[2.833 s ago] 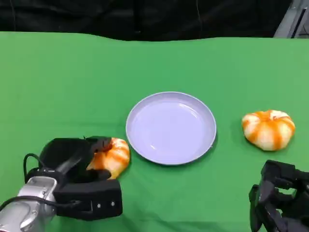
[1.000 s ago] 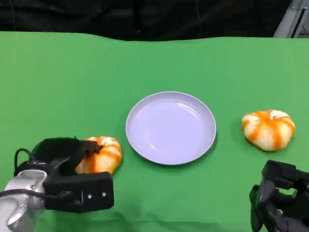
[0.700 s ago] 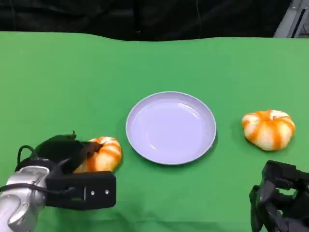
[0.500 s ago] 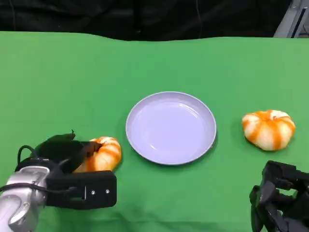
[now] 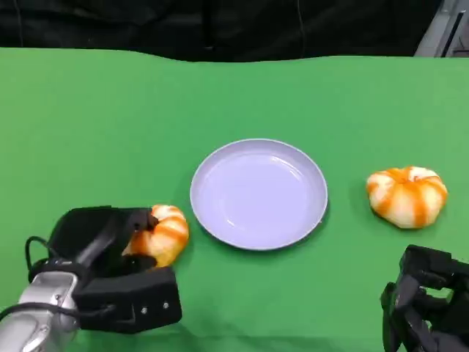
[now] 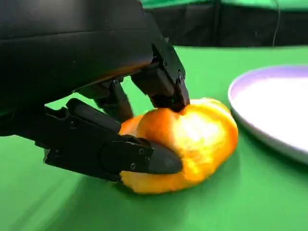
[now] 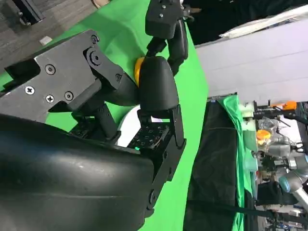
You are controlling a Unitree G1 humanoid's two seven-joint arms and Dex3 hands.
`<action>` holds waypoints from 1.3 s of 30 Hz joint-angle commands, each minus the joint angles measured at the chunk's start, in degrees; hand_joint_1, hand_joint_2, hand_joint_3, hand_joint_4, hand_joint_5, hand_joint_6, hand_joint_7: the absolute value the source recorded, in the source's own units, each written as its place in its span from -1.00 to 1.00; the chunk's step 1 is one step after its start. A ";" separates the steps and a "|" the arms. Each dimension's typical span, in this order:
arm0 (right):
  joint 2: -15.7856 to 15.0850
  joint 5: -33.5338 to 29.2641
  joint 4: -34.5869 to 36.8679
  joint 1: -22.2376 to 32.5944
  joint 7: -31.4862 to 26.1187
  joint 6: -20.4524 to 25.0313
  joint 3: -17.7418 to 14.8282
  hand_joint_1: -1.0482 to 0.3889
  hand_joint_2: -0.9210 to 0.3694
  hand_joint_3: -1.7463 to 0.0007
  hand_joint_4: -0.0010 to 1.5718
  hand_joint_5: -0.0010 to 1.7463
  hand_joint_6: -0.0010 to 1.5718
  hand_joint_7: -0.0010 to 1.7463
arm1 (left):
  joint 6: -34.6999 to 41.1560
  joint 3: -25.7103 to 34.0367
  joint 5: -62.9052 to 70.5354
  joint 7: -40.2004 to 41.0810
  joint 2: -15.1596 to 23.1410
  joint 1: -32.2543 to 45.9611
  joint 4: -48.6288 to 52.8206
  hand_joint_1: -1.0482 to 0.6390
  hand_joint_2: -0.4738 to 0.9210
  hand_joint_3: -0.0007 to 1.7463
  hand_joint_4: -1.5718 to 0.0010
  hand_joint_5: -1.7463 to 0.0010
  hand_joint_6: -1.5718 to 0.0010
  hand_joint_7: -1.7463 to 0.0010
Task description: Grasp the bread from the table and place it into the plate.
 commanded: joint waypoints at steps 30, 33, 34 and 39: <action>0.20 -0.62 0.08 0.12 -0.31 -1.26 0.61 0.35 -0.39 -0.40 0.15 0.96 0.08 0.70 | -2.26 0.75 -0.55 -2.47 -7.49 -15.78 -0.69 0.08 0.87 -0.49 0.09 -1.00 0.19 -0.75; 0.54 -0.68 -0.18 0.43 -0.64 -1.52 1.01 0.35 -0.39 -0.40 0.15 0.96 0.08 0.70 | -2.55 -0.73 -0.78 -2.26 -10.04 -19.35 5.39 0.07 0.94 -0.60 0.09 -1.00 0.17 -0.70; 0.65 -0.95 -0.38 0.58 -0.91 -1.62 1.20 0.36 -0.39 -0.40 0.15 0.96 0.08 0.70 | -2.79 -1.27 -0.70 -1.68 -10.93 -20.50 7.81 0.07 0.94 -0.63 0.08 -1.00 0.18 -0.73; 0.83 -1.91 -0.91 1.11 -1.38 -2.51 2.10 0.35 -0.38 -0.41 0.13 0.98 0.07 0.72 | -2.24 -3.67 0.05 0.38 -14.40 -24.84 17.67 0.08 0.99 -0.88 0.11 -1.00 0.26 -0.77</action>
